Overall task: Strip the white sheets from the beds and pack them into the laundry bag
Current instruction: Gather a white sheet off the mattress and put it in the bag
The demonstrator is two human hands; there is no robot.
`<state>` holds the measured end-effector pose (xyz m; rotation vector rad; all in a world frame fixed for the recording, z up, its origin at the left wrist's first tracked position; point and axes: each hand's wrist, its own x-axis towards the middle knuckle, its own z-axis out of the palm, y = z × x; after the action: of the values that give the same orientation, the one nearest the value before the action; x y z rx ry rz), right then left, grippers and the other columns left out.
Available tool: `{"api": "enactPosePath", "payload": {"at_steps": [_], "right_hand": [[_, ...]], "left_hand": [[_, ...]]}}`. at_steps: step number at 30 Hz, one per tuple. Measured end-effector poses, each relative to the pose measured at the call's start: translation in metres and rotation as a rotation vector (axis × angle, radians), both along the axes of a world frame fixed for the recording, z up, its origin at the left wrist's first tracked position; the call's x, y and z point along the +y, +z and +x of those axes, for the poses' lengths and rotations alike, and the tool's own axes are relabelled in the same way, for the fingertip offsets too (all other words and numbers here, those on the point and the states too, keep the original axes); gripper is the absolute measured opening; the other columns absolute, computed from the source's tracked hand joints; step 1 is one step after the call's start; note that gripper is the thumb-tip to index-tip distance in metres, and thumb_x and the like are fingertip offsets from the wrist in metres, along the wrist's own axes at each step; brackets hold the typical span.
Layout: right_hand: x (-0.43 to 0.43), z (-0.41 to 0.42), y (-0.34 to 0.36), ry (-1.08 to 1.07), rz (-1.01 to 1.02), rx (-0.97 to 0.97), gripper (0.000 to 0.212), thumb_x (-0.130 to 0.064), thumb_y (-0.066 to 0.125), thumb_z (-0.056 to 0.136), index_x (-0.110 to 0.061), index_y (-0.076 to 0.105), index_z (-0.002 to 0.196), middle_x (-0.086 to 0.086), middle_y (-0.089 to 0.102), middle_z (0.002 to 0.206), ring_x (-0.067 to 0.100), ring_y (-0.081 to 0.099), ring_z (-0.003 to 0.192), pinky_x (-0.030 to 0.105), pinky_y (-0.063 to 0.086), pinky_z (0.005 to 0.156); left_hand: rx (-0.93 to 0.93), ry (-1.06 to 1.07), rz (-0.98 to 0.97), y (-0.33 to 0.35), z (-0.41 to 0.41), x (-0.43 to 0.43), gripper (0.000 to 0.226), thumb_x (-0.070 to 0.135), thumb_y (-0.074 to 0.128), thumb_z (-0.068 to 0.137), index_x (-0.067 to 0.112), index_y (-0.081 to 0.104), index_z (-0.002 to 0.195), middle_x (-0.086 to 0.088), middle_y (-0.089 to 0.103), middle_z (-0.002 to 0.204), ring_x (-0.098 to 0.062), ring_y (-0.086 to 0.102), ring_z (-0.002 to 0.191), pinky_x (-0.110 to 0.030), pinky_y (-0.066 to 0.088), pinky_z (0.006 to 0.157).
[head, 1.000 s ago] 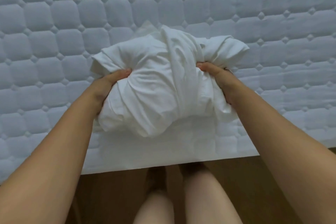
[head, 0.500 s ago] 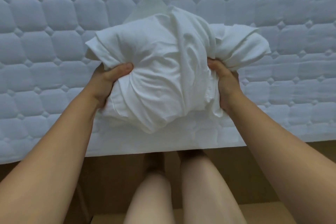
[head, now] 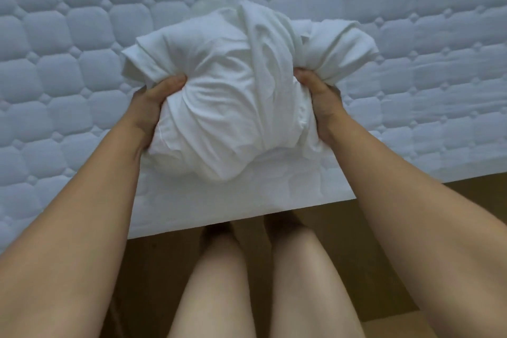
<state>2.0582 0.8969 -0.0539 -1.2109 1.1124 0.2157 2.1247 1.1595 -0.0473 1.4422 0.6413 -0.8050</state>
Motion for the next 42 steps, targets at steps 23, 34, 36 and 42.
{"api": "enactPosePath", "payload": {"at_steps": [23,34,36,42], "right_hand": [[-0.098,-0.55,0.252,-0.92,0.034,-0.161,0.042,-0.038,0.072,0.077,-0.025,0.064,0.116,0.005,0.073,0.106,0.029,0.071,0.093,0.046,0.054,0.081],[-0.174,-0.743,0.264,-1.33,-0.015,-0.111,0.04,-0.043,0.068,0.08,-0.024,0.061,0.114,0.006,0.071,0.102,0.028,0.066,0.091,0.036,0.049,0.065],[-0.196,-0.759,0.259,-1.384,-0.007,-0.115,0.043,-0.041,0.068,0.08,-0.021,0.06,0.118,0.007,0.07,0.103,0.028,0.065,0.092,0.035,0.048,0.065],[-0.304,-0.796,0.248,-1.469,0.037,-0.097,0.046,-0.039,0.069,0.081,-0.018,0.058,0.12,0.008,0.068,0.106,0.028,0.063,0.093,0.035,0.046,0.065]], "left_hand": [[-0.028,-1.095,-0.19,0.248,-0.334,-0.295,0.078,0.043,0.084,0.039,0.017,0.066,0.111,-0.008,0.074,0.099,-0.028,0.072,0.087,-0.041,0.056,0.073],[-0.034,-1.545,-0.162,0.27,-0.528,-0.484,0.081,0.049,0.085,0.039,0.017,0.066,0.111,-0.008,0.074,0.098,-0.031,0.072,0.087,-0.049,0.056,0.08],[-0.043,-1.582,-0.14,0.267,-0.547,-0.517,0.084,0.05,0.084,0.037,0.017,0.065,0.112,-0.007,0.074,0.097,-0.03,0.072,0.086,-0.049,0.056,0.08],[-0.009,-1.649,-0.109,0.255,-0.59,-0.642,0.074,0.046,0.085,0.041,0.017,0.065,0.107,-0.005,0.075,0.09,-0.026,0.073,0.079,-0.038,0.056,0.065]]}}
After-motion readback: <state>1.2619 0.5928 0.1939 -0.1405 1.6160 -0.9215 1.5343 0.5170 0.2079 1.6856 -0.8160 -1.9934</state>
